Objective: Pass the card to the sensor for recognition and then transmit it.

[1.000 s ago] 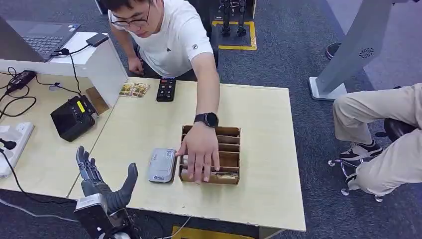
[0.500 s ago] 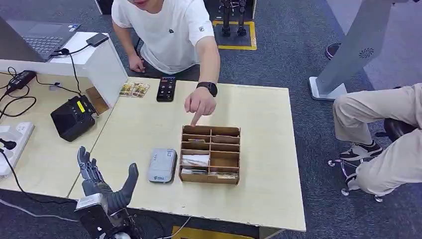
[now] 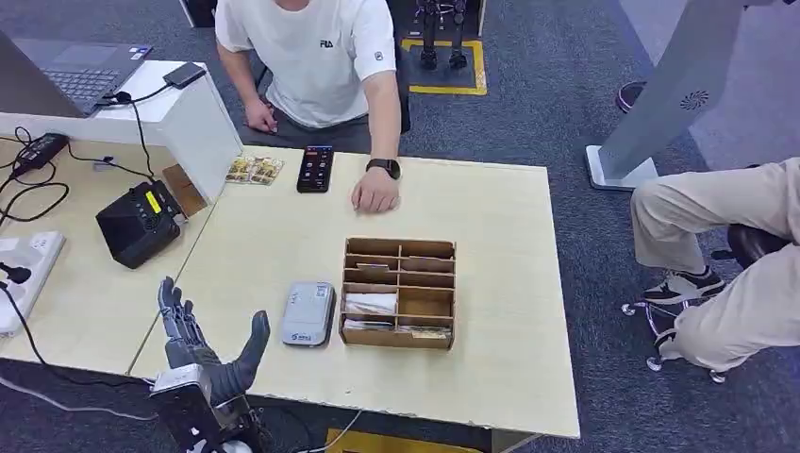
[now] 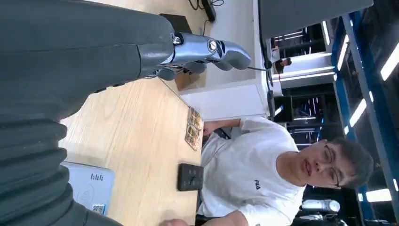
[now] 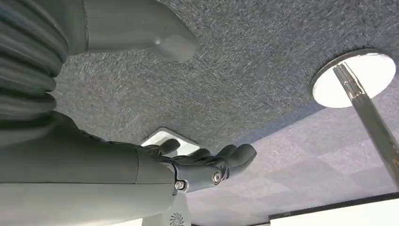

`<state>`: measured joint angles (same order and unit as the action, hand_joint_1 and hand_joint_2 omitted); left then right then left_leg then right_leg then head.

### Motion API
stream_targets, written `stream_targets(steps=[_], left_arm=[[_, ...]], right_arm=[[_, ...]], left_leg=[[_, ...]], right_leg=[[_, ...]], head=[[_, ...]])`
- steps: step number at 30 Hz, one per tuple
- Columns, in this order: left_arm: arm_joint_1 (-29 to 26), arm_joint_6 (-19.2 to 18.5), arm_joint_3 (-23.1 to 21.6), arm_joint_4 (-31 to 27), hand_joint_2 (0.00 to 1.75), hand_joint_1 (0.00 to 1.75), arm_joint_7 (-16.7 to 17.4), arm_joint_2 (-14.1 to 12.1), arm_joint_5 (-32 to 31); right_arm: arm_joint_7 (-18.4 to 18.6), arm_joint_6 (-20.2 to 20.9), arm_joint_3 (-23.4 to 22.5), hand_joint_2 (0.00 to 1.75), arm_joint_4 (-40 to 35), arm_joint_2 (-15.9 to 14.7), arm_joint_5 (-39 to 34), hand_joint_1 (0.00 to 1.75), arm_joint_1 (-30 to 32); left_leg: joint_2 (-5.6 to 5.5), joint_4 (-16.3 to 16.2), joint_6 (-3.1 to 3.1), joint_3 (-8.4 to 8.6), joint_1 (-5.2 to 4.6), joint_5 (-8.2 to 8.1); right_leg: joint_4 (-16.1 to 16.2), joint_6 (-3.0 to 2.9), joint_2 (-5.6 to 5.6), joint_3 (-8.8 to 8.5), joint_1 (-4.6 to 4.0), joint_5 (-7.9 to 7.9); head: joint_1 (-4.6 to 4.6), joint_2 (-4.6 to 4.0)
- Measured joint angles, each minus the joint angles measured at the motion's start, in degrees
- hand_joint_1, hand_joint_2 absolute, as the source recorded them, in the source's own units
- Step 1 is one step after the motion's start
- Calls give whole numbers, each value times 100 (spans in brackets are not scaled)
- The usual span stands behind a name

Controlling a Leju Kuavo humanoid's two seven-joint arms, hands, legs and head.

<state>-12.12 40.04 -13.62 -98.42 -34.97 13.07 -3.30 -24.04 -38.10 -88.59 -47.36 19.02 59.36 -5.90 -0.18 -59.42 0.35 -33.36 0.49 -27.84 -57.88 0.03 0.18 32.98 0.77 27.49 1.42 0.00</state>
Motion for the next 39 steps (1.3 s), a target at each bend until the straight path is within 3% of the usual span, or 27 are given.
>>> stream_targets(steps=[10, 16, 19, 25, 30, 35, 39], left_arm=[[24, 0, -53, 28, 175, 0, 35, -35, -46], [41, -15, -193, 52, 175, 0, -39, -74, -1277], [122, -333, -600, 52, 175, 0, 72, -308, -1863], [378, -1115, -1476, 52, 175, 0, 83, -832, -2184], [669, -1522, -1891, 120, 175, 0, 197, -1038, -2577], [986, -2008, -2214, 437, 175, 0, 579, -1165, -3190], [1213, -2146, -2406, 765, 175, 0, 880, -1204, -3649]], right_arm=[[-24, 0, 0, 175, 20, 0, 15, 0, 0], [-103, 0, 0, 175, 52, 0, 122, 0, -3], [-206, 0, 0, 175, 81, 0, 212, 0, -6], [-385, 0, 2, 175, 151, 0, 317, 0, -14], [-446, 0, 2, 175, 199, 0, 323, 0, -22], [-531, 0, 2, 175, 236, 0, 426, 0, -43], [-559, 0, 2, 175, 262, 0, 450, 0, -52]], left_leg=[[0, 0, 2, 0, 0, -1], [0, 0, 2, 0, -1, -1], [-1, 0, 2, -1, -1, -1], [-2, 0, 2, -1, 0, -1], [0, 0, 2, -1, 0, -1], [-2, 0, 2, -2, -1, -1], [-2, 0, 2, -2, -1, -1]], right_leg=[[0, 0, 0, 0, 0, 0], [0, 0, 0, 0, 0, 0], [0, 0, -1, -1, 0, 0], [0, 0, -2, 0, 0, 0], [0, 0, -1, 0, 0, 0], [0, 0, -3, -1, 1, 0], [0, 0, -3, -1, 1, 0]], head=[[0, 0], [0, 0], [0, 0], [0, 0], [2, 0], [-2, 0], [0, 0]])
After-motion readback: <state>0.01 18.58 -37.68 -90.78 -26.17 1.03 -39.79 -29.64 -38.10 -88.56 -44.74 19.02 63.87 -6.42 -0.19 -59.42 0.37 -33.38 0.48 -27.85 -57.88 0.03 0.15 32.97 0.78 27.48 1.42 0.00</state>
